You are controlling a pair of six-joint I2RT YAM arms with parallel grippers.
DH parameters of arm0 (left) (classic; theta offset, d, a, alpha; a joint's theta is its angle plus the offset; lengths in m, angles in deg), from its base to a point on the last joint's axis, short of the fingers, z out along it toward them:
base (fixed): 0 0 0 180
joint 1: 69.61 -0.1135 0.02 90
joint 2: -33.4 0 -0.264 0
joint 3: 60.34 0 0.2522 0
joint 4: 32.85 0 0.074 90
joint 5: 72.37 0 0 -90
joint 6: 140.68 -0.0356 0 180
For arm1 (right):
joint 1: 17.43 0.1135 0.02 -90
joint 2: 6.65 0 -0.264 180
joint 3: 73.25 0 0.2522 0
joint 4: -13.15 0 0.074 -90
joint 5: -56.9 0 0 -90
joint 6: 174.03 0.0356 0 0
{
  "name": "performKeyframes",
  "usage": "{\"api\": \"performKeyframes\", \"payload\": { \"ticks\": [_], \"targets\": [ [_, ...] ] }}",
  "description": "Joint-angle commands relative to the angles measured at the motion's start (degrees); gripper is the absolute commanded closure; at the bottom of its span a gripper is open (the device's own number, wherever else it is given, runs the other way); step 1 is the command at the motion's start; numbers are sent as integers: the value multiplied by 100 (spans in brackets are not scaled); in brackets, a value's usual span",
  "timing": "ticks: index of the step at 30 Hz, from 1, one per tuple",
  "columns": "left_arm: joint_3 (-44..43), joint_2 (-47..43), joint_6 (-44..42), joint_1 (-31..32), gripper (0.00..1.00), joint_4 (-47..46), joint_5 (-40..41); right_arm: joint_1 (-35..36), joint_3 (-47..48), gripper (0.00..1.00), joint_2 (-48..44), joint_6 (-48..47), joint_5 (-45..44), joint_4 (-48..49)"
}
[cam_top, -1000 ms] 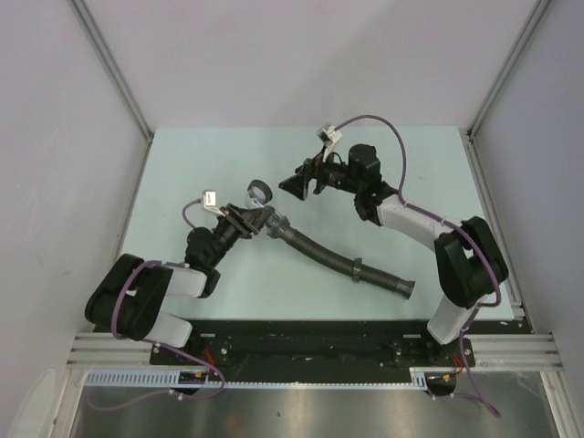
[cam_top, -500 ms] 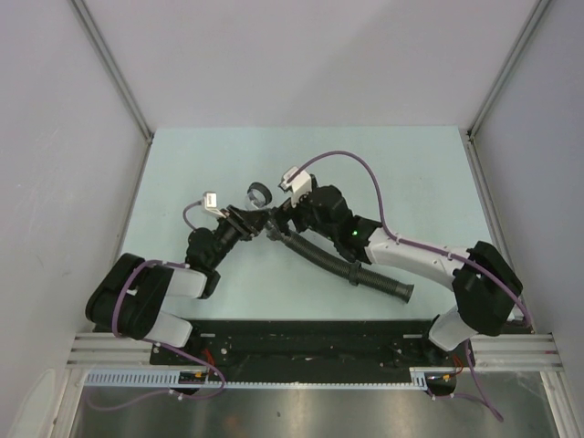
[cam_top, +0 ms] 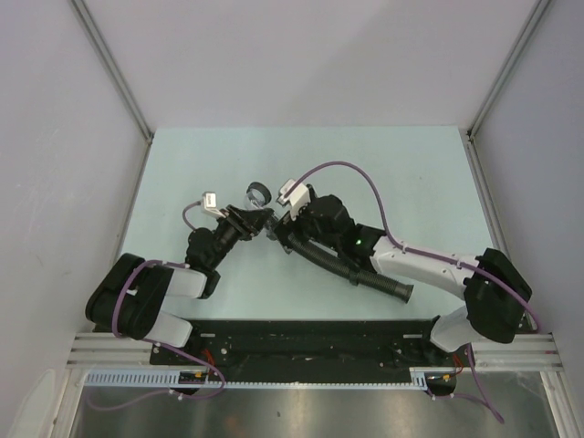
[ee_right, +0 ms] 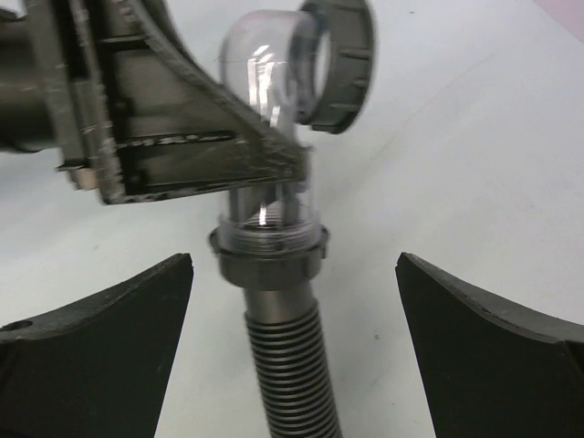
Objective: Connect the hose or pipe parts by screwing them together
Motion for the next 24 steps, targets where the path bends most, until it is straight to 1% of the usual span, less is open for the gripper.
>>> {"api": "performKeyframes", "payload": {
  "ticks": [1, 4, 8, 11, 19, 24],
  "targets": [
    [-26, -19, 54, -26, 100, -2215, 82, 343, -69, 0, 59, -233, 14, 209],
    [-26, -45, 46, -26, 100, -2198, 82, 501, -69, 0, 243, -259, -152, 350],
    [-26, -89, 46, -26, 99, -2171, 91, 607, -69, 0, 463, -277, -653, 666],
    [-17, -106, 81, -26, 99, -2154, 99, 625, -69, 4, 639, -320, -821, 851],
    [18, -221, 99, -26, 100, -2031, 143, 704, -60, 10, 1052, -374, -979, 1211],
    [62, -265, 125, -17, 100, -1995, 187, 713, -34, 15, 1254, -330, -1173, 1370]
  ]
}}
